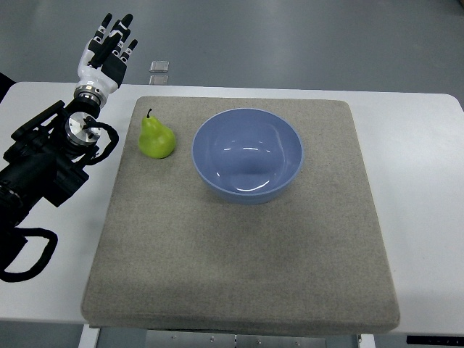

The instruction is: Place pear in bowl with left hand

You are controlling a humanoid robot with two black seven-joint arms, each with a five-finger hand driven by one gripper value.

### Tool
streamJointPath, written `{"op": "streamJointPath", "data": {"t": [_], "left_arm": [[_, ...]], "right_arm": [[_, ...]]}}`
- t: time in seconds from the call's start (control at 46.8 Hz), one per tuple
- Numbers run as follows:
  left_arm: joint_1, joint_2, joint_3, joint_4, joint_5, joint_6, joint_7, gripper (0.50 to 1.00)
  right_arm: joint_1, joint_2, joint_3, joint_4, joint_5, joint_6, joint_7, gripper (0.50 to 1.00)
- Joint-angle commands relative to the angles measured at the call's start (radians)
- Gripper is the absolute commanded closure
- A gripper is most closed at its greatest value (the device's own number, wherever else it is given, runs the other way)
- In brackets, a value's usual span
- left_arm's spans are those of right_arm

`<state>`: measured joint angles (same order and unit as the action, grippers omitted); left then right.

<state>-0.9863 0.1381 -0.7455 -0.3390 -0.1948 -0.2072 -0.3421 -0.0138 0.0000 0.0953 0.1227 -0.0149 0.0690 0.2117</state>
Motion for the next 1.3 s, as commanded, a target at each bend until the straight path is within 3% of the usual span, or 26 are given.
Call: {"op": "streamJointPath", "data": {"t": [0.0, 0.898, 1.283], "left_arm": [[0.0, 0.0, 0.0, 0.0, 0.001, 0.0, 0.0, 0.508], [-0.002, 0.006, 0.015, -0.002, 0.011, -0.001, -0.003, 0.508], [-0.005, 0.04, 0.146, -0.078, 0.017, -0.001, 0.005, 0.508]], "right_arm": [[0.0, 0.0, 0.0, 0.0, 0.0, 0.0, 0.0, 0.574], [0.0, 0.0, 0.0, 0.0, 0.0, 0.0, 0.0, 0.574], [0.0, 0.0, 0.0, 0.0, 0.0, 0.0, 0.0, 0.574]]}}
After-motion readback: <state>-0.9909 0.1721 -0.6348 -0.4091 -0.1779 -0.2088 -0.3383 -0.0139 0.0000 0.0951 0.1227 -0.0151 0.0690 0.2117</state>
